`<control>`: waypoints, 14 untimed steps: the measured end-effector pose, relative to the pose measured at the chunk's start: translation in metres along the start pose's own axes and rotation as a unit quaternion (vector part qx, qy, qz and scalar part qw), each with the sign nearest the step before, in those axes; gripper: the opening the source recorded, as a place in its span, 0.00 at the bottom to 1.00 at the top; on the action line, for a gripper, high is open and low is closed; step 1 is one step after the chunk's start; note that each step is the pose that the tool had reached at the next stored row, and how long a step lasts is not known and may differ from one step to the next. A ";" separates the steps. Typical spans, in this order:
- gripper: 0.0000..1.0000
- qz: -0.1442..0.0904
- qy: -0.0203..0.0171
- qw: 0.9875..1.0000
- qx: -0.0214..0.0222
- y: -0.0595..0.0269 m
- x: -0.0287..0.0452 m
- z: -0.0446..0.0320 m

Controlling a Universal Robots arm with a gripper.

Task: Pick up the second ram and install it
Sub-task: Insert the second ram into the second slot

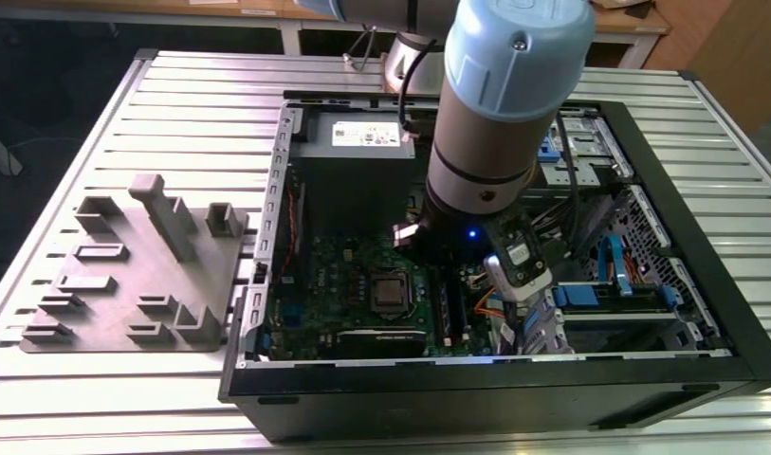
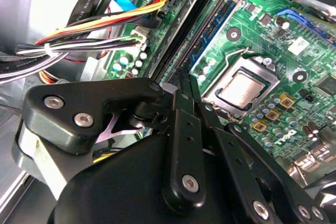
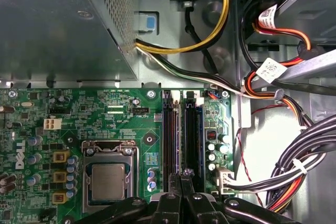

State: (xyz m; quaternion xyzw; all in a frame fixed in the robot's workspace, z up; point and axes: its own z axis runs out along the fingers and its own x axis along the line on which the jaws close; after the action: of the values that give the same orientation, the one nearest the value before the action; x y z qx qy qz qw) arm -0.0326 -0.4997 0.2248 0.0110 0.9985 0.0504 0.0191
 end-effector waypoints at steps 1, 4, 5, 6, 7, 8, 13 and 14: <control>0.08 0.000 0.000 1.000 0.000 0.0000 0.0000 0.0004; 0.08 0.000 0.000 1.000 0.000 -0.0001 0.0001 0.0010; 0.08 0.000 0.000 1.000 0.000 -0.0001 0.0001 0.0011; 0.08 0.000 0.000 1.000 0.000 -0.0001 0.0001 0.0012; 0.08 0.000 0.000 1.000 0.000 -0.0001 0.0001 0.0016; 0.08 0.000 0.000 1.000 0.000 -0.0001 0.0002 0.0021; 0.08 0.000 0.000 1.000 0.000 -0.0003 0.0010 0.0025; 0.08 0.000 0.000 1.000 0.000 -0.0003 0.0013 0.0027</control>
State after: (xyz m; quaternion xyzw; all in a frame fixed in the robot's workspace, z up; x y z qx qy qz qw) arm -0.0338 -0.4997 0.2220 0.0110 0.9985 0.0504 0.0190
